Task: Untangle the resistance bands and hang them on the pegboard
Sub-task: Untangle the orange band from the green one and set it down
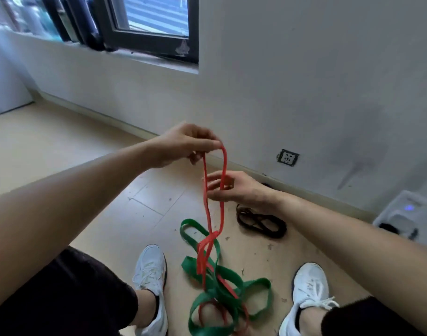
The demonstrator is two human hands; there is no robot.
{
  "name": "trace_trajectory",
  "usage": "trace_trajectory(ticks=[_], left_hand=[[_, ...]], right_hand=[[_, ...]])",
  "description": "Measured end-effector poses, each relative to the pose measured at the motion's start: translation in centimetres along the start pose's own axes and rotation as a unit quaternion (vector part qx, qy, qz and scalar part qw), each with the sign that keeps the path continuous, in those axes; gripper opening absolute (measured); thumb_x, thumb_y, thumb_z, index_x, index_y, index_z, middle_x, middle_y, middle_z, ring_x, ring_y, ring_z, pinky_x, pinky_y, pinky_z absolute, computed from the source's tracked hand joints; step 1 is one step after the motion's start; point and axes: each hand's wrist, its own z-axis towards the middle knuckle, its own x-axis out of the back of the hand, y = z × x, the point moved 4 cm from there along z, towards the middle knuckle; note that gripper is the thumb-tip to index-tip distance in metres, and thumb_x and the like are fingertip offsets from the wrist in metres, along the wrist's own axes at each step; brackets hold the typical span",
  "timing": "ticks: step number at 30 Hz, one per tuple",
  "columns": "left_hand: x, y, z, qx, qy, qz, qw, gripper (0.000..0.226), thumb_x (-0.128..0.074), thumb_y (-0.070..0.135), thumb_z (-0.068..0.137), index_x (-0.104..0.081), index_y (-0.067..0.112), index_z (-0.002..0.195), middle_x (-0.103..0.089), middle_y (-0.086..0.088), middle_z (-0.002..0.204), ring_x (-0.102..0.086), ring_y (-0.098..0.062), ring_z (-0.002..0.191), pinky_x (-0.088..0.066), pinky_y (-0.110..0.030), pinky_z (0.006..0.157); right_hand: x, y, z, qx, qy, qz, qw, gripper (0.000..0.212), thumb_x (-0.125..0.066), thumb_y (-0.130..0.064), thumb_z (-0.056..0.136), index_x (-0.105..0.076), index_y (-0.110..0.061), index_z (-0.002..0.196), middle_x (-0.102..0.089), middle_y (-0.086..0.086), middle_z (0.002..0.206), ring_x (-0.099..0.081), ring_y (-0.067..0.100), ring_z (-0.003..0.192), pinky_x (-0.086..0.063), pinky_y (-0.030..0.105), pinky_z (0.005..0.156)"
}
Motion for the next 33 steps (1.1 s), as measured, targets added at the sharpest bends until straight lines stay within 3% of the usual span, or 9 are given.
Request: trace_trajectory(ticks=[3, 7, 12, 15, 18, 22, 26, 29, 33], left_hand=[[1.9, 4.4, 0.0, -0.061, 0.082, -0.088, 0.991, 0.016, -0.059, 0.020, 0.100, -0.069, 0.008, 0.105, -0.056, -0.002, 0.083, -0.053, -0.011, 0.066, -0.050, -0.020, 0.061], [4.3, 7.7, 0.4, -0.120, 0.155, -0.181, 0.964, 0.017, -0.056, 0.022, 0.103, -0.068, 0.010, 0.102, -0.057, -0.001, 0.085, -0.054, -0.011, 0.069, -0.052, -0.023, 0.066], [6.7, 8.2, 1.7, -0.145, 0.246, -0.231, 0.930, 0.017, -0.056, 0.020, 0.103, -0.068, 0.008, 0.105, -0.067, -0.003, 0.087, -0.065, -0.012, 0.071, -0.056, -0.025, 0.072], [7.2, 7.6, 2.9, -0.143, 0.264, -0.248, 0.921, 0.016, -0.058, 0.018, 0.102, -0.070, 0.009, 0.107, -0.074, -0.004, 0.092, -0.071, -0.015, 0.076, -0.058, -0.025, 0.074], [6.8, 6.8, 4.4, -0.118, 0.238, -0.226, 0.937, 0.017, -0.062, 0.015, 0.099, -0.070, 0.007, 0.111, -0.077, -0.006, 0.095, -0.073, -0.017, 0.078, -0.059, -0.024, 0.074], [5.1, 4.4, 6.2, -0.058, 0.186, -0.167, 0.967, 0.015, -0.068, 0.014, 0.093, -0.071, 0.008, 0.107, -0.079, -0.006, 0.093, -0.072, -0.017, 0.078, -0.058, -0.026, 0.073], [3.1, 0.9, 6.8, 0.000, 0.118, -0.084, 0.989, 0.019, -0.071, 0.015, 0.089, -0.071, 0.007, 0.106, -0.077, -0.011, 0.097, -0.073, -0.022, 0.086, -0.059, -0.031, 0.080], [2.7, -0.7, 7.1, 0.007, 0.102, -0.064, 0.993, 0.018, -0.070, 0.014, 0.090, -0.072, 0.007, 0.106, -0.077, -0.013, 0.097, -0.073, -0.024, 0.088, -0.060, -0.034, 0.084], [3.1, -1.0, 8.3, -0.007, 0.147, -0.086, 0.985, 0.016, -0.068, 0.012, 0.093, -0.072, 0.007, 0.107, -0.077, -0.012, 0.096, -0.073, -0.025, 0.087, -0.059, -0.031, 0.078]], right_hand=[[2.6, -4.7, -0.6, 0.035, 0.040, -0.023, 0.998, 0.030, -0.071, -0.028, 0.093, -0.067, -0.020, 0.122, -0.074, -0.002, 0.109, -0.069, 0.015, 0.103, -0.053, 0.035, 0.092], [5.8, -9.1, -1.3, 0.072, 0.084, -0.039, 0.993, 0.006, -0.072, -0.024, 0.092, -0.071, -0.019, 0.096, -0.069, -0.006, 0.086, -0.063, 0.004, 0.076, -0.048, 0.032, 0.077], [10.4, -13.7, -2.3, 0.112, 0.192, -0.114, 0.968, 0.007, -0.074, -0.012, 0.088, -0.076, -0.007, 0.093, -0.072, 0.002, 0.079, -0.066, 0.006, 0.068, -0.049, 0.020, 0.062], [12.4, -15.4, -2.5, 0.147, 0.233, -0.126, 0.953, 0.008, -0.072, -0.008, 0.088, -0.078, -0.005, 0.093, -0.071, -0.001, 0.076, -0.065, 0.004, 0.066, -0.051, 0.016, 0.065], [14.4, -15.2, -2.3, 0.173, 0.264, -0.056, 0.947, 0.011, -0.069, -0.009, 0.091, -0.078, -0.005, 0.096, -0.068, 0.002, 0.078, -0.061, 0.007, 0.070, -0.053, 0.020, 0.069], [15.1, -10.8, -1.5, 0.118, 0.209, 0.073, 0.968, 0.020, -0.062, -0.016, 0.099, -0.070, 0.000, 0.108, -0.056, 0.004, 0.069, -0.058, 0.016, 0.062, -0.055, 0.030, 0.066], [15.5, -5.6, -1.1, 0.059, 0.176, 0.004, 0.983, 0.022, -0.062, -0.018, 0.100, -0.070, 0.001, 0.108, -0.051, 0.002, 0.064, -0.048, 0.014, 0.055, -0.047, 0.026, 0.056], [15.9, -3.5, -1.0, 0.031, 0.146, -0.005, 0.989, 0.021, -0.061, -0.017, 0.100, -0.069, 0.002, 0.105, -0.057, 0.009, 0.071, -0.053, 0.019, 0.062, -0.051, 0.029, 0.062], [15.5, -2.1, -0.6, 0.000, 0.111, 0.044, 0.993, 0.024, -0.058, -0.018, 0.102, -0.070, 0.002, 0.109, -0.072, 0.011, 0.086, -0.065, 0.022, 0.075, -0.056, 0.031, 0.073]])
